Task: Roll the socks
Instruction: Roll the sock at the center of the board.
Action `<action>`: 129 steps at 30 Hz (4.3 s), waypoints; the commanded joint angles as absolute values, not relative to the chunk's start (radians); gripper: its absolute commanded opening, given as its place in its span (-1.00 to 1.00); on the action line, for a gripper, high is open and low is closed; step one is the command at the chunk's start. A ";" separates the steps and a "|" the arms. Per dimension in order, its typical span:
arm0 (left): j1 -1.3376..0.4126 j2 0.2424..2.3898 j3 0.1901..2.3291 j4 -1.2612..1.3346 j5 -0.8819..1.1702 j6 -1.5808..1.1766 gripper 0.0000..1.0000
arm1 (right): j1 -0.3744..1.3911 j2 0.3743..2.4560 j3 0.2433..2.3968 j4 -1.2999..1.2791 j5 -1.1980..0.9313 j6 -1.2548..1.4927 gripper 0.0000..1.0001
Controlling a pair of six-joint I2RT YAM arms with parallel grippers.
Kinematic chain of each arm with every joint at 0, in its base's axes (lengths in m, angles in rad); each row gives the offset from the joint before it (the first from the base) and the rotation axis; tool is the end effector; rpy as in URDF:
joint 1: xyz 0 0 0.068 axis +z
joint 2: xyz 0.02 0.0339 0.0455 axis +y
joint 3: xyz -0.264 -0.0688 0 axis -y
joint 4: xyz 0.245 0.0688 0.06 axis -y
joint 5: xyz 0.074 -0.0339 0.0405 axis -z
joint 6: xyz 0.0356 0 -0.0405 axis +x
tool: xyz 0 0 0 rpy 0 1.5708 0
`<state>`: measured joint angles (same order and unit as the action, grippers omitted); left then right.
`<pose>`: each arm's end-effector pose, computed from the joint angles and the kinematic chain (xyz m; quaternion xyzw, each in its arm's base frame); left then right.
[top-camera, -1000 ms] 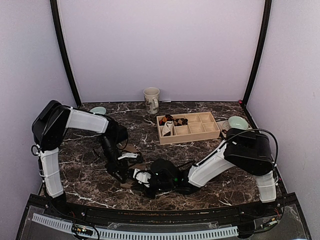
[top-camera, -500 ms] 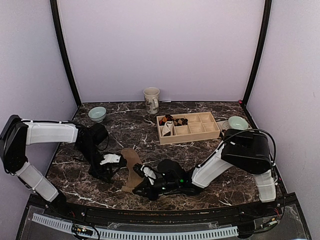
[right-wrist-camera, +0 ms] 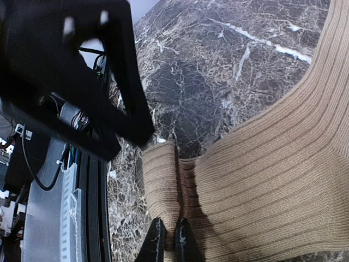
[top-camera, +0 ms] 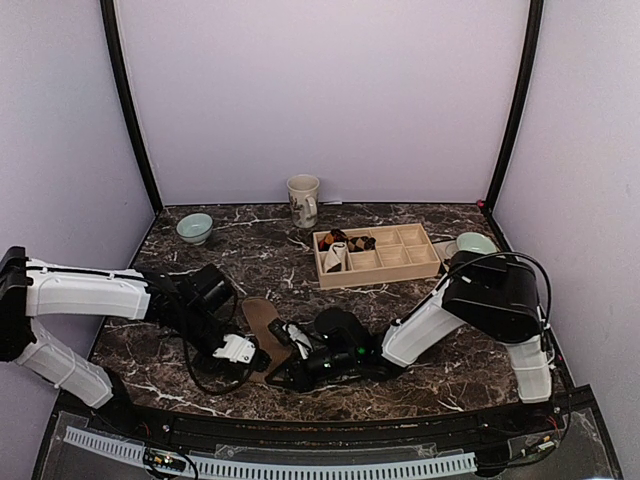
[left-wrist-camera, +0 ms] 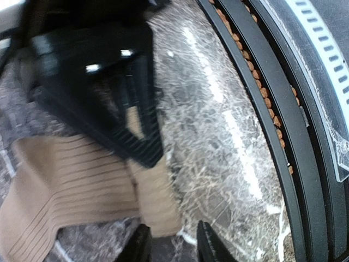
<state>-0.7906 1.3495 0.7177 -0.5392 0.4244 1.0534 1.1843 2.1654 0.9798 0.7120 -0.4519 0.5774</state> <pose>0.1560 -0.1785 0.1767 0.7887 0.5456 -0.1792 0.2195 0.1401 0.3855 0.0793 -0.3600 0.7587 0.5137 0.1761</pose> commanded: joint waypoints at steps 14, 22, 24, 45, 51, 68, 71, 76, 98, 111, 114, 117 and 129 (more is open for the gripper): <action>-0.909 1.495 0.731 -0.420 0.275 1.000 -0.52 | 1.134 2.276 0.892 0.476 -0.476 0.654 -1.00; -0.914 1.421 0.684 -0.398 0.233 0.996 -0.41 | 1.129 2.287 0.884 0.494 -0.487 0.665 -1.00; -0.915 1.412 0.671 -0.400 0.237 1.005 -0.49 | 1.129 2.289 0.889 0.491 -0.497 0.661 -1.00; -0.912 1.564 0.738 -0.532 0.379 1.044 -1.00 | 1.082 2.002 0.704 0.603 -0.223 0.630 0.99; -0.867 1.627 0.812 -0.620 0.462 1.050 -1.00 | 1.160 1.690 0.431 0.786 0.136 0.483 0.99; -0.709 1.981 1.154 -0.960 0.666 1.072 -1.00 | 1.277 1.629 0.594 0.465 0.558 0.301 0.99; -0.706 1.998 1.163 -0.987 0.675 1.081 -1.00 | 1.348 1.613 0.518 0.695 0.587 0.141 0.99; -0.698 2.032 1.190 -1.016 0.702 1.070 -1.00 | 1.306 1.702 0.597 0.535 0.556 0.242 1.00; -0.673 2.164 1.272 -1.140 0.750 1.109 -1.00 | 1.405 1.906 0.861 0.569 0.061 -0.215 0.52; -0.671 2.164 1.269 -1.125 0.670 1.101 -1.00 | 1.356 2.014 0.936 0.554 -0.004 -0.283 0.31; -0.672 2.162 1.269 -1.121 0.663 1.095 -1.00 | 1.350 2.026 0.946 0.525 -0.021 -0.283 0.16; -0.670 2.156 1.269 -1.112 0.659 1.085 -1.00 | 1.349 2.036 0.954 0.478 -0.047 -0.277 -0.19; -0.623 1.875 1.117 -0.834 0.508 0.870 -0.34 | 1.343 2.058 0.876 0.516 -0.048 -0.082 -0.95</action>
<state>-0.6559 2.0258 1.2240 -1.0550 0.7097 0.9817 1.3472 2.0293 0.9337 0.5304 -0.0296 -0.1932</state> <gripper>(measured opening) 0.323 0.049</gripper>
